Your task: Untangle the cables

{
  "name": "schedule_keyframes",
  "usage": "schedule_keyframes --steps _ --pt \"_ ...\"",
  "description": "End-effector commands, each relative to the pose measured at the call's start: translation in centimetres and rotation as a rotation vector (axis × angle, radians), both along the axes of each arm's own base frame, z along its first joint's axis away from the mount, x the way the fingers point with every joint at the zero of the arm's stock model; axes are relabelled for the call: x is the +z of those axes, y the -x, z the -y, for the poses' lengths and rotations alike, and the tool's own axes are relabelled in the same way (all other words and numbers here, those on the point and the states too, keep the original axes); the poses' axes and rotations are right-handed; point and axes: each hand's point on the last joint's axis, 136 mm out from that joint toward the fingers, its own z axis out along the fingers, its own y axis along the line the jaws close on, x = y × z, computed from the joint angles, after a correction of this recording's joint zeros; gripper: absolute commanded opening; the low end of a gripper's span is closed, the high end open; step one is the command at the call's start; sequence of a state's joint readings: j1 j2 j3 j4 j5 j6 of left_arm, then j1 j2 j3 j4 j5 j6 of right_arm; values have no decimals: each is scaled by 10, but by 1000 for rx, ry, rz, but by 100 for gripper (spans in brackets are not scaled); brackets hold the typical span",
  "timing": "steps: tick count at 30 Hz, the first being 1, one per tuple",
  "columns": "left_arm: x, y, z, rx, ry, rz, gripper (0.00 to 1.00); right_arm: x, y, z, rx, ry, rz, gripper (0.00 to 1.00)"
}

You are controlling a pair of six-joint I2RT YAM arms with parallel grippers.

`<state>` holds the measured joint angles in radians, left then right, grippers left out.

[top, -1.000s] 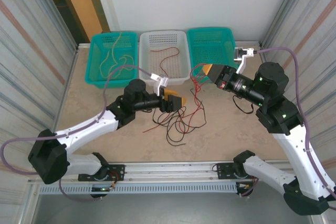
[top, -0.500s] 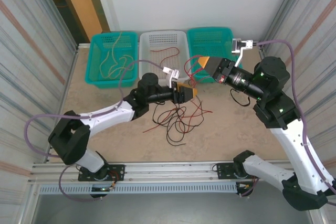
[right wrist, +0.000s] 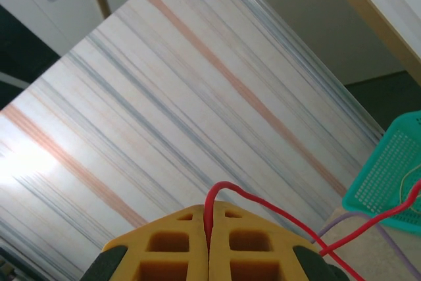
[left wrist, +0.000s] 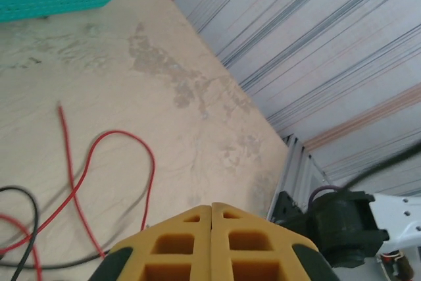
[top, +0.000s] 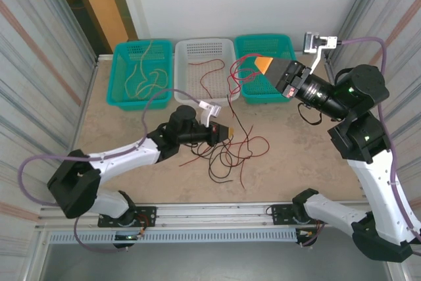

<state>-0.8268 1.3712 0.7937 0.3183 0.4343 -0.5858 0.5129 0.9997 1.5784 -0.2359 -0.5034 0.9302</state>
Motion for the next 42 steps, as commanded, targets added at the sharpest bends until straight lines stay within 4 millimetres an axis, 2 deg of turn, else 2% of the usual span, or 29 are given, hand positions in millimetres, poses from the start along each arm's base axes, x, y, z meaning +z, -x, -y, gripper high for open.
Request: schedule_keyframes --steps 1,3,4,5,7,8,9,10,12,15,17,20,26,29,30,32,34,35,38,42 --pt "-21 0 -20 41 -92 7 0 29 11 5 7 -6 104 6" --pt "-8 0 -29 54 -82 16 0 31 8 6 -4 1 101 6" --pt "6 -1 -36 68 -77 46 0 28 5 5 -9 11 89 6" --pt "23 -3 -43 87 -75 85 5 25 3 5 -14 19 79 5" --pt "73 -2 -61 122 -77 228 44 12 -5 2 -19 44 40 5" --pt "98 -1 -68 134 -77 305 57 6 -9 -1 -16 56 23 5" --pt "125 0 -76 150 -78 382 65 -1 -12 -3 -11 69 3 5" --pt "152 1 -83 168 -68 446 68 -8 -15 -6 -3 78 -14 5" --pt "194 3 -89 168 -31 521 68 -23 -19 -9 6 94 -44 5" --pt "241 8 -86 131 50 585 67 -45 -24 -14 23 115 -94 5" --pt "257 11 -78 88 83 616 66 -56 -24 -17 32 122 -119 5" --pt "263 2 -68 73 83 636 64 -71 -23 -21 49 136 -152 6" --pt "251 -12 -46 -25 111 572 62 -87 -15 -34 97 158 -173 7" --pt "242 -19 -38 -52 98 546 57 -89 -13 -39 114 164 -168 8" --pt "241 -21 -37 -51 93 544 54 -89 -13 -40 118 164 -164 8" --pt "238 -26 -38 -41 92 536 41 -89 -13 -42 122 167 -160 8" --pt "236 -28 -40 -36 99 524 36 -91 -14 -43 121 171 -161 9" --pt "235 -28 -40 -46 108 516 38 -91 -14 -42 121 171 -159 9" --pt "234 -21 -42 -99 135 496 51 -96 -16 -43 116 175 -165 9" --pt "239 -18 -65 -74 182 505 54 -99 -18 -44 113 180 -173 10"
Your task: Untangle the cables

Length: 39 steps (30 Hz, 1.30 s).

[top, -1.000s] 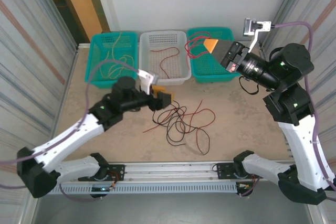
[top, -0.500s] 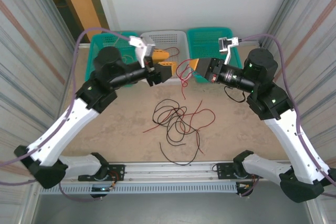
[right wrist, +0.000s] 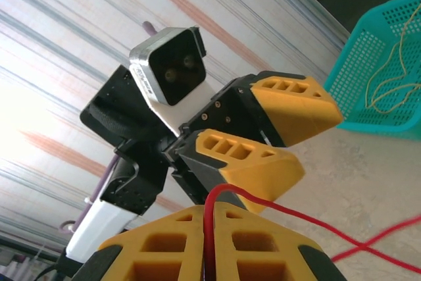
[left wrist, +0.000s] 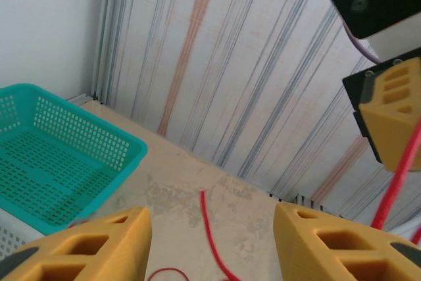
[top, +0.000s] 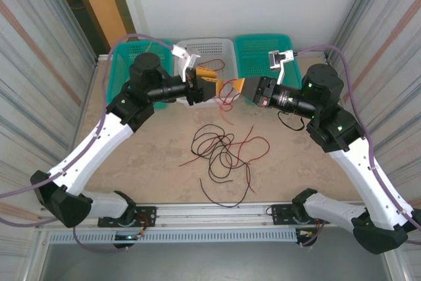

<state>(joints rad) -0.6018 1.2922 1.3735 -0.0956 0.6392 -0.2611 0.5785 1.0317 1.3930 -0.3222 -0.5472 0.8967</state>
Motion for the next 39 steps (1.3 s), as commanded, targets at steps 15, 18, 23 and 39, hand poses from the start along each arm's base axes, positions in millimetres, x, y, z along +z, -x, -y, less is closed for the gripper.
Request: schedule_keyframes --steps 15,18,23,39 --pt "28 42 -11 -326 113 14 59 -5 1 -17 54 4 18 11" --pt "20 44 -4 -343 81 5 51 -7 0 -19 61 6 17 12" --pt "5 36 1 -318 27 -6 32 -7 1 -23 68 3 19 12" --pt "3 47 2 -392 27 -19 15 -15 -2 -24 61 11 3 13"
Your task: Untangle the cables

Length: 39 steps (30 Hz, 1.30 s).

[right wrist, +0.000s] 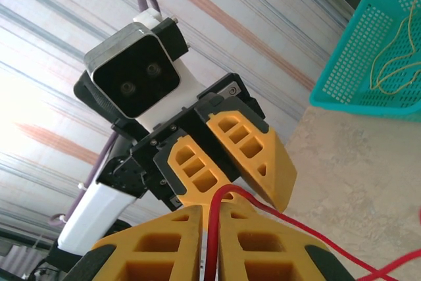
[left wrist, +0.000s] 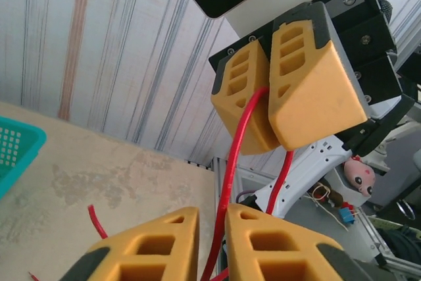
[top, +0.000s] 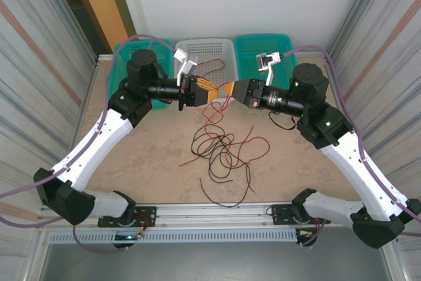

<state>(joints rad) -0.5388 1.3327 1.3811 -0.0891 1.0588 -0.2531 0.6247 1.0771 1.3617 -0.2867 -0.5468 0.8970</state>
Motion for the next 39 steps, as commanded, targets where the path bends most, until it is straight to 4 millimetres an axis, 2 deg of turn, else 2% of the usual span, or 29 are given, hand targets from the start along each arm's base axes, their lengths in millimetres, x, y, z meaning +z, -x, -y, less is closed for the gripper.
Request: schedule_keyframes --steps 1,4,6,7,10,11,12,15,17,19,25,29,34,39 --pt "7 7 0 -42 4 16 12 4 3 -3 16 -13 33 13" --pt "3 4 0 -25 -10 28 0 4 2 -3 13 -15 33 13" --pt "2 -1 -1 14 -19 45 0 2 1 -2 5 -7 32 16" --pt "3 -5 -2 35 -18 59 0 1 1 -2 1 -1 32 19" --pt "7 -23 -9 147 -30 87 0 -14 -6 3 -47 56 18 42" --pt "12 -27 -12 167 -28 90 0 -23 -10 7 -78 93 3 44" --pt "18 -27 -13 163 -16 92 0 -36 -16 11 -120 138 -19 45" --pt "28 -26 -14 158 1 99 0 -58 -27 19 -189 215 -51 42" --pt "27 -26 -14 159 -8 96 0 -67 -32 22 -216 254 -65 42" --pt "25 -26 -14 162 -16 95 0 -73 -37 23 -238 285 -72 47" --pt "16 -37 -16 221 -50 87 0 -63 -35 12 -217 277 -12 57" --pt "12 -55 -20 323 -83 89 0 -57 -30 11 -224 274 37 59" --pt "13 -66 -21 368 -95 80 0 -51 -21 11 -238 253 95 63" --pt "14 -64 -20 363 -94 78 0 -52 -32 -3 -249 283 104 63"
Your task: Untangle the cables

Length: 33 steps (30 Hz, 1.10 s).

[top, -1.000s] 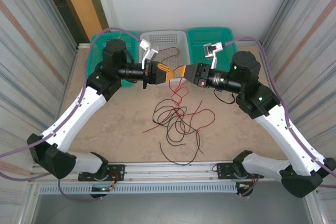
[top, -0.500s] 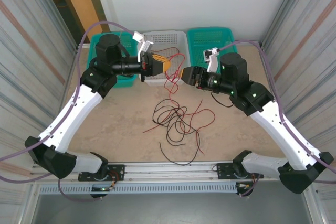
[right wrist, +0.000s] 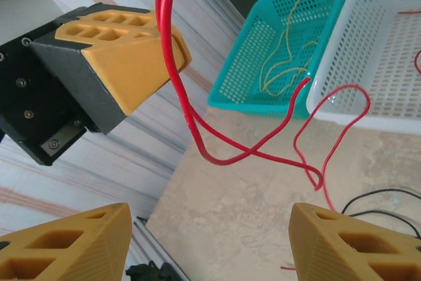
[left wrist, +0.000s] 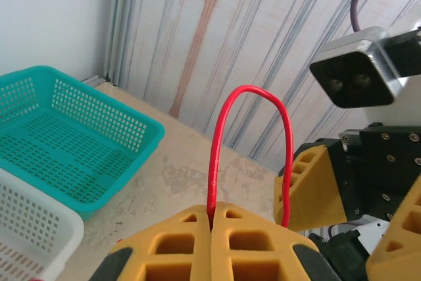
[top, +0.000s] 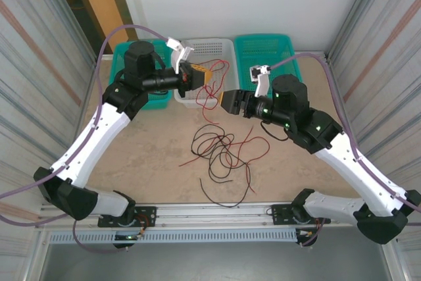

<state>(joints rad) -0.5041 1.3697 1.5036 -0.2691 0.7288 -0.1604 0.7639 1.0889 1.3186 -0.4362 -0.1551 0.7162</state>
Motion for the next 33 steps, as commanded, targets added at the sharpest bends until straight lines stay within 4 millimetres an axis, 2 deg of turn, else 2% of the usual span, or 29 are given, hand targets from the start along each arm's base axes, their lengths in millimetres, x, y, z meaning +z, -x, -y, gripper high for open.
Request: schedule_keyframes --steps 1,6,10,13,15,19,22,23,25,26,27,30,32,33 --pt "15 1 -2 11 9 40 0 11 -16 -8 -29 22 63 63" --pt "12 2 -2 9 3 33 0 3 -42 -5 -139 112 68 51" --pt "11 3 -4 16 -13 37 0 -13 -58 15 -254 198 47 18" --pt "9 3 -6 16 -18 39 0 -22 -67 34 -318 235 25 3" --pt "8 3 -7 14 -23 42 0 -27 -72 50 -374 266 7 0" --pt "7 2 -14 19 -25 42 0 -37 -83 84 -474 296 -46 0" --pt "6 2 -15 16 -30 45 0 -39 -84 93 -483 280 -60 0" --pt "6 0 -16 24 -31 46 0 -39 -83 91 -466 273 -64 8" --pt "11 -11 -16 59 -29 64 0 -37 -77 82 -410 272 -53 30" --pt "18 -23 -16 100 -23 79 0 -37 -73 81 -408 292 -42 42" --pt "25 -37 -16 151 -18 94 0 -40 -67 83 -412 320 -36 48" --pt "44 -89 -20 326 -3 148 0 -56 -50 95 -429 393 -62 53" --pt "44 -127 -27 425 17 141 0 -69 -35 103 -427 412 -92 61" --pt "41 -145 -30 460 30 117 0 -75 -27 107 -426 422 -103 62"
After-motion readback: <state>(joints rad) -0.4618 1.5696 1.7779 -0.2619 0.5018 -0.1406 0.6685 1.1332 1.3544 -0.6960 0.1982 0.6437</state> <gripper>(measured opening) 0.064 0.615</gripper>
